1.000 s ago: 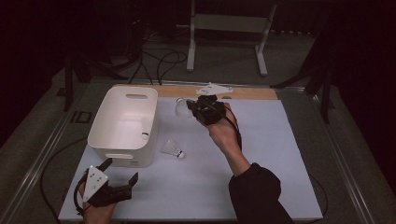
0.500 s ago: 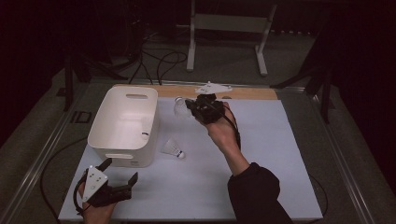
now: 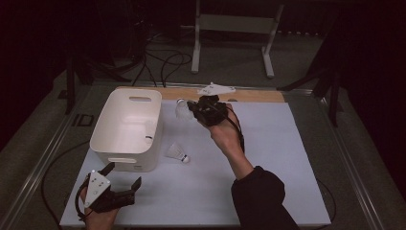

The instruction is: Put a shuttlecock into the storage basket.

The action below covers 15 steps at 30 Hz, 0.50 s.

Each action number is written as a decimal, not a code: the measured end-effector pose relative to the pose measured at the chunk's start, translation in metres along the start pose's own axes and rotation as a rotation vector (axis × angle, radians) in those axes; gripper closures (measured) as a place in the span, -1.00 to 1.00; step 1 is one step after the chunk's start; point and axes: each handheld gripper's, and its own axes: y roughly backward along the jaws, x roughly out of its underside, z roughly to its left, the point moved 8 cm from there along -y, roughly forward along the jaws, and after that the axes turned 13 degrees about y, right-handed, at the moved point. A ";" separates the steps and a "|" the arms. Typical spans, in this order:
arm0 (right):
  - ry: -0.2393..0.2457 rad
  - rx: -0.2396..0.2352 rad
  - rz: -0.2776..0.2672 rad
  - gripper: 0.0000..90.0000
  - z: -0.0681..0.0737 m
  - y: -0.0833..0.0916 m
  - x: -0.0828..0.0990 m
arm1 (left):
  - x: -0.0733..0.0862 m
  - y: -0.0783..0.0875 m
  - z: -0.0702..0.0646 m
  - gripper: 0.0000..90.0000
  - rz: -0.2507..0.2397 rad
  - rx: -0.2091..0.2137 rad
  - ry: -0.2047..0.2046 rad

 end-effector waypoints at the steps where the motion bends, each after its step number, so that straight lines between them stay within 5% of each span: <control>1: -0.002 -0.001 -0.001 0.99 0.001 0.000 -0.001 | 0.000 0.000 0.000 -1.00 0.000 0.000 0.000; 15: -0.001 -0.014 -0.017 0.99 0.005 -0.003 -0.007 | 0.000 0.000 0.000 -1.00 0.000 0.000 -0.001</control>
